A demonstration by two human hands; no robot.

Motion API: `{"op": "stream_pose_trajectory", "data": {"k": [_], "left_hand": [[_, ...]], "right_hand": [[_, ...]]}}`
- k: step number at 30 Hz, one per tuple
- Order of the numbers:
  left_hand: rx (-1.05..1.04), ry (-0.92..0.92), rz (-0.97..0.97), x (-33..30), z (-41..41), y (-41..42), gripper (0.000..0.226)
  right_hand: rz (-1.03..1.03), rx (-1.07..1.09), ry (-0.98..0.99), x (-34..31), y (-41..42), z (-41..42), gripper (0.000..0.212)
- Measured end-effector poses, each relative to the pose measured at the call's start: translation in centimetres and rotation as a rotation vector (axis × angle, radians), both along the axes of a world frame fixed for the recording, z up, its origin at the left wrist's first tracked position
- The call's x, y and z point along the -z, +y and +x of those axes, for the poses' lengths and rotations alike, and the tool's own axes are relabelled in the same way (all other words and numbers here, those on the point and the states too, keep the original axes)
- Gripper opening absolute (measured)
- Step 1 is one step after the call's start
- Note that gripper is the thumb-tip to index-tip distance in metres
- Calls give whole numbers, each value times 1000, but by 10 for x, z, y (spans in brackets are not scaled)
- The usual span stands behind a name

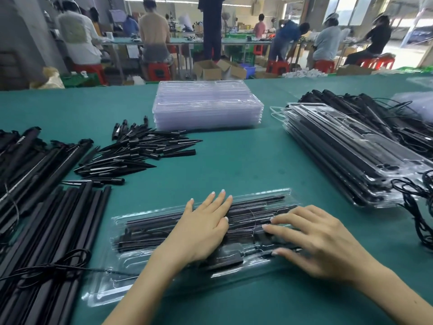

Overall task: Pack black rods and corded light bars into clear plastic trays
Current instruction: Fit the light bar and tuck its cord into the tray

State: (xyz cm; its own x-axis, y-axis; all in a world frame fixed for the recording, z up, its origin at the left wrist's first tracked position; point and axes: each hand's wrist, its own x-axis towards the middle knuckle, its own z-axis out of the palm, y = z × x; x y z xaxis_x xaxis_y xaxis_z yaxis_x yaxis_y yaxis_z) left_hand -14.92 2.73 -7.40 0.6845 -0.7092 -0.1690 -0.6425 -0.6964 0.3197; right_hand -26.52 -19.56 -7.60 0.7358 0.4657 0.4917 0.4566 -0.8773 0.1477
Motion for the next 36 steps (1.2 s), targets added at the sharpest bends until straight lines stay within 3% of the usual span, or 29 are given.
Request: {"op": "stream_pose_trajectory", "data": {"k": [4,9,13,18,28,32,36], "left_hand": [[11,29,1,-4,1,1,50],[25,32,8,-7,2,1,50],[25,26,-9,-6,2,1,50],[24,-35,-8,2,0,1,52],[46,-96,18,12,-11,2,44],[49,-72,36,12,-9,2,45],[47,-65,18,11,-9,2,45]], "right_hand": [[-137,-28,-100,1,4,0,35],[-42,-10,-60,-2,10,5,31],[1,166,-70,-3,17,14,30],[30,221,-110,9,22,12,8],[-40,178,-141,8,28,13,18],[15,208,-63,6,27,15,21],[55,213,-139,10,31,15,17]]}}
